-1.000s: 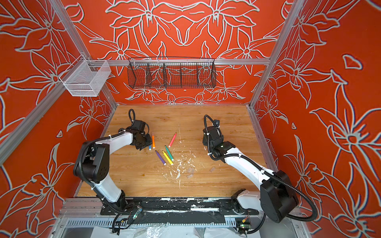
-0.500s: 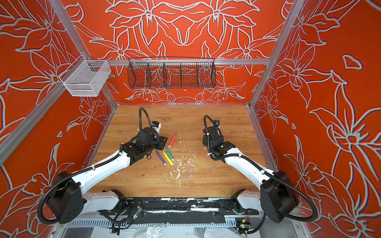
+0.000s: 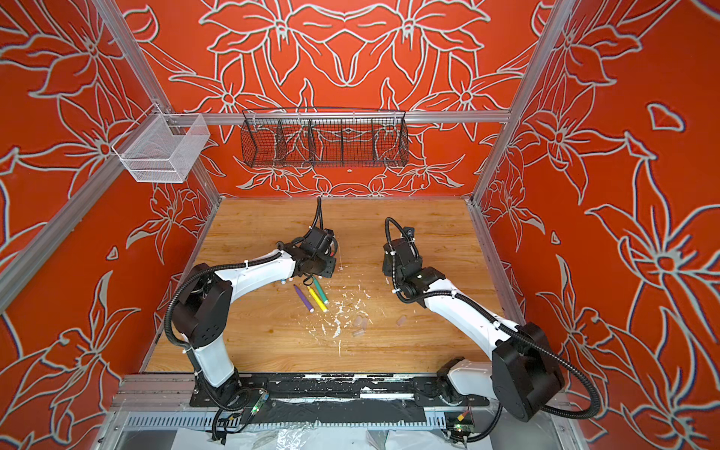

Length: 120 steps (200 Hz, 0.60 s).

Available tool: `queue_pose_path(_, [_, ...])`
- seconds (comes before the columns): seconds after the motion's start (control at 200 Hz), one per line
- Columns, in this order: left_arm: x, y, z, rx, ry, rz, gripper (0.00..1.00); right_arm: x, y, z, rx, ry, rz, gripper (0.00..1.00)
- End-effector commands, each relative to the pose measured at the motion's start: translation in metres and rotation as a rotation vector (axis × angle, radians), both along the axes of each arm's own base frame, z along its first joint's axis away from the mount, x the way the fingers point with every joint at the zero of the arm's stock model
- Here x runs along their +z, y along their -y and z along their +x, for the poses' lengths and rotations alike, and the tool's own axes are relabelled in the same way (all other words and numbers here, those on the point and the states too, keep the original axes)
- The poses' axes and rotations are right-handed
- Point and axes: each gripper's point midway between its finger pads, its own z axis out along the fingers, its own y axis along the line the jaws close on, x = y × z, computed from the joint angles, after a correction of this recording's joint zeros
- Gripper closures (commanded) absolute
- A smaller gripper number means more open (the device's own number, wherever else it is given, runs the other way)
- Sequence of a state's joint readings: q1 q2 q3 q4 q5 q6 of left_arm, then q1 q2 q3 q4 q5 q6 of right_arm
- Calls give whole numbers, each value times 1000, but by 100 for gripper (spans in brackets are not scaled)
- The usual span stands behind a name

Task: Insert the pens into the pen caps
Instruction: 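Move the open left gripper over the pink marker and lower onto it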

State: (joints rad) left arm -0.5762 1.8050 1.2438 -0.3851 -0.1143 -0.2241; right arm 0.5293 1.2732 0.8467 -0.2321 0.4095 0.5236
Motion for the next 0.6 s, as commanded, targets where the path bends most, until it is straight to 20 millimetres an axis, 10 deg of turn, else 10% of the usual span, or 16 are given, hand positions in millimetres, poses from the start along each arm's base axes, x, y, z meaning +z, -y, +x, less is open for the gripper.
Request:
queue_pose_path(0.0, [0, -1, -3, -2, -22, 21, 69, 12, 0, 4, -5, 15, 18, 31])
queue_pose_path(0.595, [-43, -25, 23, 83, -128, 197, 74, 12, -2, 4, 3, 6, 20, 31])
